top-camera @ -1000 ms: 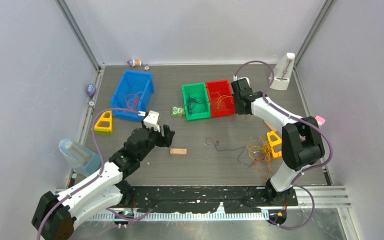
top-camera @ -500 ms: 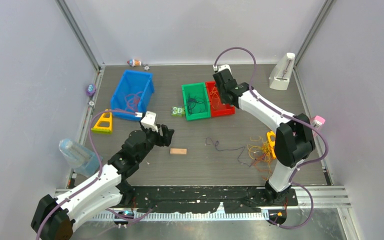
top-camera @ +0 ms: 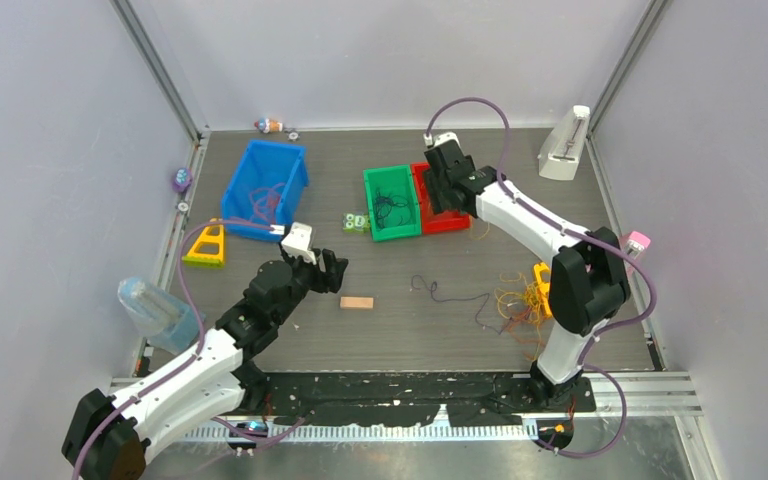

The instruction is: Untangle the cables

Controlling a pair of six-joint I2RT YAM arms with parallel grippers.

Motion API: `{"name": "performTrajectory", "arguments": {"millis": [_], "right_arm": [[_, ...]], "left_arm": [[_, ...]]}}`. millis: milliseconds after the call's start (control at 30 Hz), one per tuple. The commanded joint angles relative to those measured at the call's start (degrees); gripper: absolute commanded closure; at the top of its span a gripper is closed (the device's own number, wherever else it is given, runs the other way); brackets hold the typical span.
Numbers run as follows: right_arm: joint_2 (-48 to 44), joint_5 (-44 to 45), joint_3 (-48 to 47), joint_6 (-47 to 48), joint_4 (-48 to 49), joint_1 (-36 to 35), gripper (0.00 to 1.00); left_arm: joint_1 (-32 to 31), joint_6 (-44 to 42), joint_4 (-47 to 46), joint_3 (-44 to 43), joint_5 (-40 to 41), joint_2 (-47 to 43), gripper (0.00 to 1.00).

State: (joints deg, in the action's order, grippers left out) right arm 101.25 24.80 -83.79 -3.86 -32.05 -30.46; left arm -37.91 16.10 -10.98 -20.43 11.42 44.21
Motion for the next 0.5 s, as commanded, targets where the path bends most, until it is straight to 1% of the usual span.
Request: {"name": "performTrajectory", "arguments": {"millis": [0,167,300,467], "right_arm": [[-6.23,-0.50,4.29,-1.34,1.03,1.63,0.32],[-9.12,-3.24,9.68,-1.74,3.12,4.10,0.32],[-7.70,-4.11,10.49,-2.40,3.12,5.45,0.34],[-3.90,-5.04,10.30,-2.21,3.86,5.72,0.40]], "left_arm": [[0.02,0.49,-4.22,0.13,0.69,-0.71,0.33],[-0.03,0.46,-4.44,0.22,0.53,-0.70,0.33],[0.02,0.51,-4.32,0.04,0.38,-0.26,0.33],[-0.04,0.40,-4.20,-0.03,0.44,-0.20,0.33]]}}
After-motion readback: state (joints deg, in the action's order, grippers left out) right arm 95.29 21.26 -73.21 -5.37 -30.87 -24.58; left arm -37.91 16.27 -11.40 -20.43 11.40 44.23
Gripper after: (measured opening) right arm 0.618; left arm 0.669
